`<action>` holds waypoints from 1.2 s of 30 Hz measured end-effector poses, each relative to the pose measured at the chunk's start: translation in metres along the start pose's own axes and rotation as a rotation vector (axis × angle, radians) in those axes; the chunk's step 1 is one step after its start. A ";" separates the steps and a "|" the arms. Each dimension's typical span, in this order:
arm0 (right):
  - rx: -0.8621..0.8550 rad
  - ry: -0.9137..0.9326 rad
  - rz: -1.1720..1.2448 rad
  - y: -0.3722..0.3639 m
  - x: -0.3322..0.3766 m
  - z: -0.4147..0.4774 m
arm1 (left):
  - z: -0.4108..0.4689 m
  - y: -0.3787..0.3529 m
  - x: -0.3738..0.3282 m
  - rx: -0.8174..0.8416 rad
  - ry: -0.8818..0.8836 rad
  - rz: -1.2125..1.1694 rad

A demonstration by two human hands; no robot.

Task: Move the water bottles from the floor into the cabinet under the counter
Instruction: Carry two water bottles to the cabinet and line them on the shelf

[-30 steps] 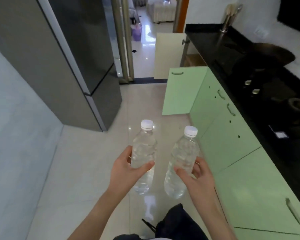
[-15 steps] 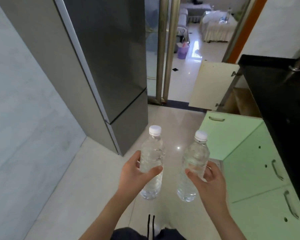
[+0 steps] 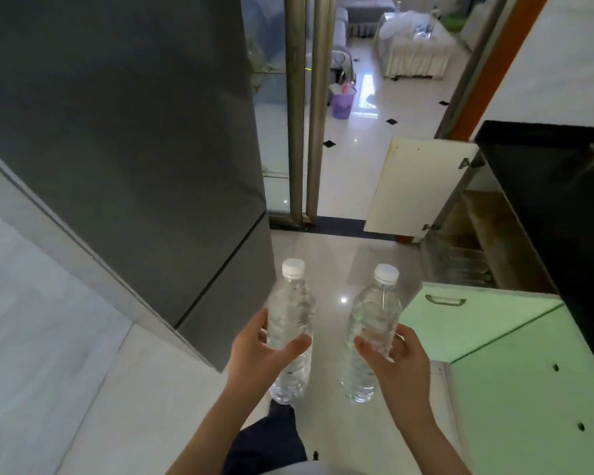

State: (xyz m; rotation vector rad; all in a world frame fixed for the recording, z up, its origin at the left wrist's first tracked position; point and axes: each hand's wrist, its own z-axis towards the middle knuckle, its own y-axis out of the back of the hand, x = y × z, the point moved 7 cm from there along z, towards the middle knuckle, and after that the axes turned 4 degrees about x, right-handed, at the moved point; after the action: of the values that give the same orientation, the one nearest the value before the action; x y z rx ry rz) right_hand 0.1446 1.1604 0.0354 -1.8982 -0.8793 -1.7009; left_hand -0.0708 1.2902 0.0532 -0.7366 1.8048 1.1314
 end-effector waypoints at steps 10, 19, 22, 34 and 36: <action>-0.300 -0.013 0.051 -0.016 0.053 0.158 | 0.234 -0.031 -0.099 0.230 -0.162 0.058; -0.499 -0.154 0.055 0.023 0.016 0.312 | 0.390 -0.145 -0.137 0.452 -0.085 0.046; -0.538 -0.170 0.095 0.041 0.029 0.376 | 0.444 -0.183 -0.170 0.498 -0.113 0.079; -0.813 -0.172 0.105 0.137 0.068 0.522 | 0.581 -0.349 -0.311 0.801 -0.231 0.100; -0.893 -0.193 0.143 0.145 0.059 0.527 | 0.593 -0.380 -0.313 0.891 -0.233 0.137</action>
State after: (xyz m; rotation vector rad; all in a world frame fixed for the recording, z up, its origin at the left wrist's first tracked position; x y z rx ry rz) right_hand 0.6213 1.4347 0.0297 -2.6230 0.0241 -2.0230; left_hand 0.5920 1.6831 0.0481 0.0458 1.9128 0.3680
